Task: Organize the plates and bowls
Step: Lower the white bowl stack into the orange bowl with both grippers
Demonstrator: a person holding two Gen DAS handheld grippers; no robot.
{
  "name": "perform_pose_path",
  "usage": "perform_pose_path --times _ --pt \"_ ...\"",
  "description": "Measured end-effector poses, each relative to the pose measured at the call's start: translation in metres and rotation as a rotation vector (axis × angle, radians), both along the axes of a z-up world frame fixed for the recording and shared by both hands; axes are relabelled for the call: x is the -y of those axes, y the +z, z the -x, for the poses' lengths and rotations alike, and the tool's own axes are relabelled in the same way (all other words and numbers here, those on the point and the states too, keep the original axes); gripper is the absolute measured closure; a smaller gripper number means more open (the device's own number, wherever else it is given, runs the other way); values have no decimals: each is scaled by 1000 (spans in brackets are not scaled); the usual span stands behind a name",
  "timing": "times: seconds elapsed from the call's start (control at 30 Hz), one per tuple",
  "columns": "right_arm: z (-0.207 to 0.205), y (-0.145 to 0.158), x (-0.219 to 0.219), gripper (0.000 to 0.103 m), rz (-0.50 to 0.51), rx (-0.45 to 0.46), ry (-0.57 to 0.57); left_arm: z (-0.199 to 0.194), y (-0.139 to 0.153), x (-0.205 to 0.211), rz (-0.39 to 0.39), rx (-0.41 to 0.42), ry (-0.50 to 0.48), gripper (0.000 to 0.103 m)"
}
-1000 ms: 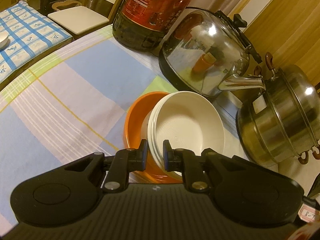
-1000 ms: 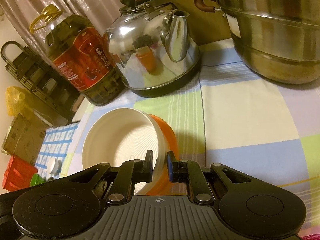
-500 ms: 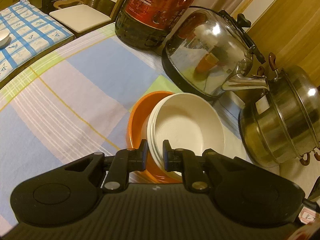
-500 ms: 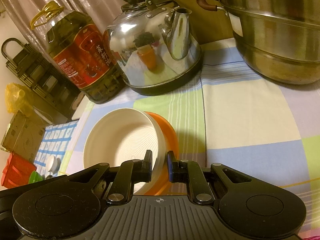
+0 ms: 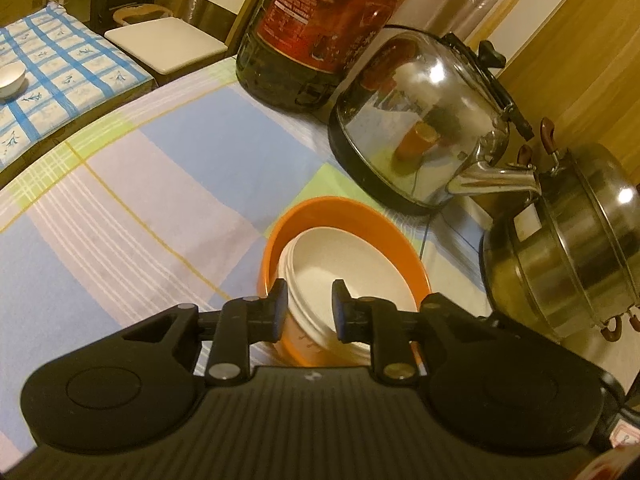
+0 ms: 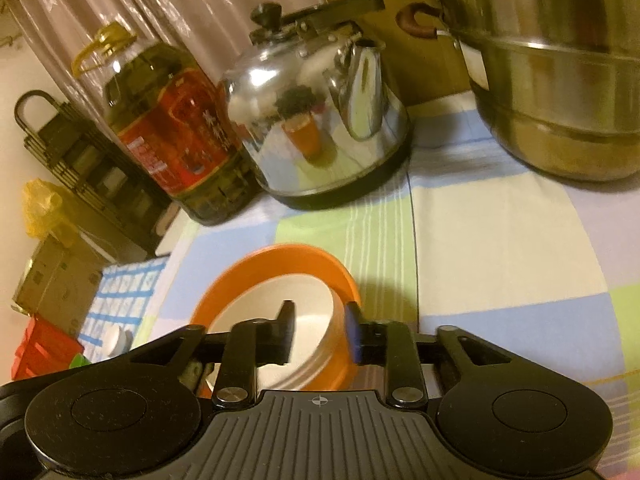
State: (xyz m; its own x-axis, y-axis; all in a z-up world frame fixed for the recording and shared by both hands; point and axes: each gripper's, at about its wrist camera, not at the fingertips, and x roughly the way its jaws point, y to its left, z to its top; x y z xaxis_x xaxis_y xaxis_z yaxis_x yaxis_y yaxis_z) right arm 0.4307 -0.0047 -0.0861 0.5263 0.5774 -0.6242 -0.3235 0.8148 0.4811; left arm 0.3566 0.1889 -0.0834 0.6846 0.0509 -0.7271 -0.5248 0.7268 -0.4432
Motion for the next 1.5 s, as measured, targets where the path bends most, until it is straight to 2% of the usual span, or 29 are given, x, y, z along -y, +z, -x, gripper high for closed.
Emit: perform_pose_path --times 0.33,0.57,0.93,1.07,1.3,1.37,1.43,1.5 --pt "2 10 15 70 -16 13 -24 5 8 -1 -2 32 16 83" --pt "6 15 33 70 -14 6 -49 3 13 9 -1 39 -27 83" --pt "13 21 67 70 1 7 -91 3 15 25 66 43 -100 83" --pt "14 19 73 70 -28 -29 -97 3 11 27 97 23 -103 83" --pt "12 12 41 71 -127 -136 16 11 9 13 107 14 -66 83" --pt "12 8 28 74 -119 -154 50 10 6 9 121 10 -62 83" --pt "12 4 18 86 -111 -168 77 10 5 8 118 7 -66 83" --pt "11 1 11 88 -110 -179 90 8 3 8 122 6 -68 83"
